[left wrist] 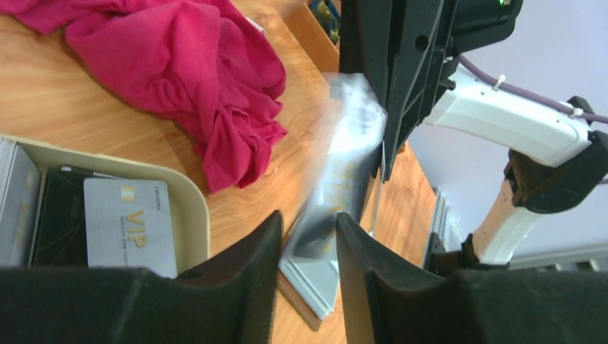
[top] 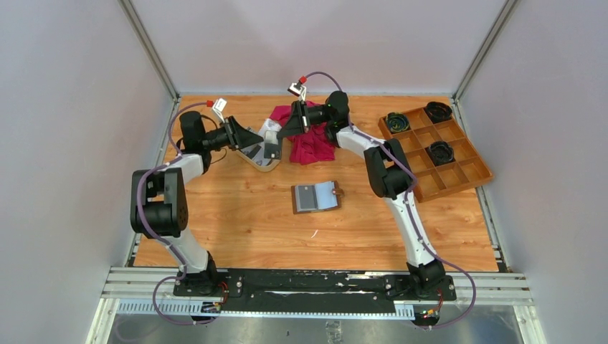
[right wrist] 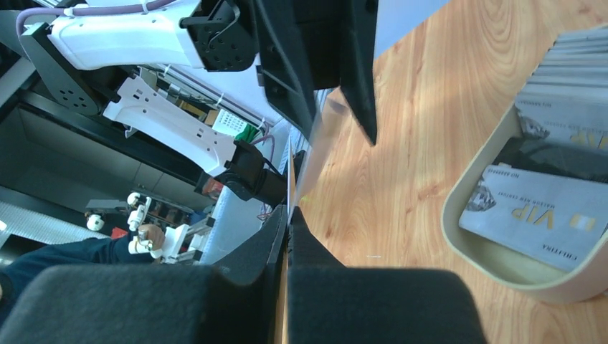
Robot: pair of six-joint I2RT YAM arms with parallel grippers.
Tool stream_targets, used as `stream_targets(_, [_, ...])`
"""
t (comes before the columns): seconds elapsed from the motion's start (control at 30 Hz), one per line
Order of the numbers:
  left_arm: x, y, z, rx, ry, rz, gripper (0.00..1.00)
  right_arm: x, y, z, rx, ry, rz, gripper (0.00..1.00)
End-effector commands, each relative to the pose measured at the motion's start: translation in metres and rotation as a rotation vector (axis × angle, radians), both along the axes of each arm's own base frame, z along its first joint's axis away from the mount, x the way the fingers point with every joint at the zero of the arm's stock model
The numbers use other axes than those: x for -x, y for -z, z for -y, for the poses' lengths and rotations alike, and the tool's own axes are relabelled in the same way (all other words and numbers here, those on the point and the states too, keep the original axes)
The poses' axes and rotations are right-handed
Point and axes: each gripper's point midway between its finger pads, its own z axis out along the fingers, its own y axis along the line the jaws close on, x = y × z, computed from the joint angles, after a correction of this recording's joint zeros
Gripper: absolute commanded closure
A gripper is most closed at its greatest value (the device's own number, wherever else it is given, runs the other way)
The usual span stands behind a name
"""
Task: Put the credit cards into the card holder
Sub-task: Place the credit card in the storage box.
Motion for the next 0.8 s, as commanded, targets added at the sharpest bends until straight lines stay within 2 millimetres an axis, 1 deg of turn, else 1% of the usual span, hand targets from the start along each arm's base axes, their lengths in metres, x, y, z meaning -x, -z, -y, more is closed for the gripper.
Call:
stream_targets(0.0, [-0.007,0.001,0.006,0.021,0.071,-0.013,0.75,-0.001,0.009,-0.013,-0.002,-0.019,0.002,1.00])
stream_targets(0.03, [-0.011,0.004,0.006,0.025,0.073,-0.023,0.81,-0.003,0.011,-0.015,-0.001,-0.018,0.003,1.00])
stream_targets(0.07, [-0.014,0.004,0.006,0.025,0.074,-0.022,0.85,-0.005,0.015,-0.016,0.007,-0.018,-0.005,1.00])
stream_targets(0.13, [-0.019,0.004,0.006,0.024,0.080,-0.014,0.87,-0.009,0.019,-0.017,0.011,-0.013,-0.002,1.00])
stream_targets(0.23, [-0.024,0.000,0.006,0.029,0.104,-0.001,0.85,-0.015,0.026,-0.021,0.016,-0.005,0.004,1.00])
stream_targets(0.3, [-0.027,0.001,0.004,0.032,0.103,-0.004,0.88,-0.021,0.030,-0.022,0.020,0.003,0.006,1.00])
stream_targets(0.33, [-0.029,0.003,-0.001,0.033,0.085,-0.012,0.89,-0.024,0.033,-0.023,0.023,0.011,0.006,1.00])
stream_targets(0.37, [-0.032,0.004,-0.008,0.035,0.058,-0.021,0.89,-0.028,0.037,-0.023,0.030,0.021,0.001,1.00])
stream_targets(0.43, [-0.038,0.003,-0.024,0.032,-0.002,-0.023,0.83,-0.032,0.041,-0.023,0.034,0.033,0.002,1.00])
stream_targets(0.5, [-0.040,-0.002,-0.032,0.026,-0.040,-0.015,0.82,-0.035,0.042,-0.023,0.035,0.039,0.005,1.00])
stream_targets(0.57, [-0.042,-0.007,-0.035,0.018,-0.069,0.000,0.81,-0.038,0.040,-0.021,0.036,0.046,0.013,1.00])
stream_targets(0.67, [-0.040,-0.024,-0.040,-0.013,-0.138,0.059,0.76,-0.038,0.031,-0.015,0.039,0.051,0.034,1.00])
stream_targets(0.77, [-0.033,-0.049,-0.048,-0.058,-0.246,0.148,0.68,-0.033,0.024,-0.005,0.053,0.069,0.063,1.00])
